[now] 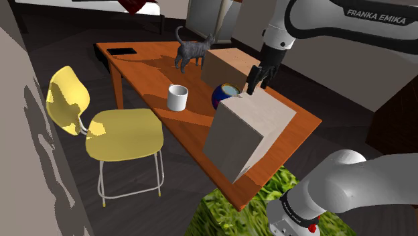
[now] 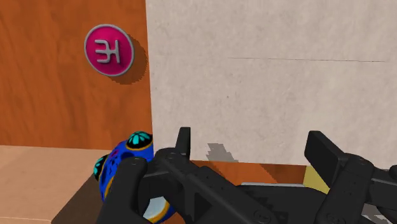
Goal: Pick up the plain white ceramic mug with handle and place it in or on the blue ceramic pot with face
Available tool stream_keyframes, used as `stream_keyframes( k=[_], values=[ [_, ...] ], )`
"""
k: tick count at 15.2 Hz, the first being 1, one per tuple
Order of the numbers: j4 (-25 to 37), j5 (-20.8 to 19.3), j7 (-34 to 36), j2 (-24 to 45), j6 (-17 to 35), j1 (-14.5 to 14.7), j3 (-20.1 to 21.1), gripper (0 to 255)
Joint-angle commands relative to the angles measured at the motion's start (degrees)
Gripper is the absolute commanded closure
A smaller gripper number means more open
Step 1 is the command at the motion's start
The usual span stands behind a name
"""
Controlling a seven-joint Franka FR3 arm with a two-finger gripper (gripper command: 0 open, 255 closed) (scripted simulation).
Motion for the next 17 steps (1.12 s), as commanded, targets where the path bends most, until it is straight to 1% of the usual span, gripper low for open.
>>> stream_keyframes(
  k=[1,9,13,17],
  values=[
    [1.56,0.07,0.34,4.27,2.74,-0.03,0.35,0],
    [9.71,-0.24,1.97,21.14,11.27,0.09,1.63,0],
    [15.61,-0.78,2.84,29.87,13.99,0.29,2.11,0],
    [22.79,-1.50,3.70,38.78,15.60,0.62,2.45,0]
  ],
)
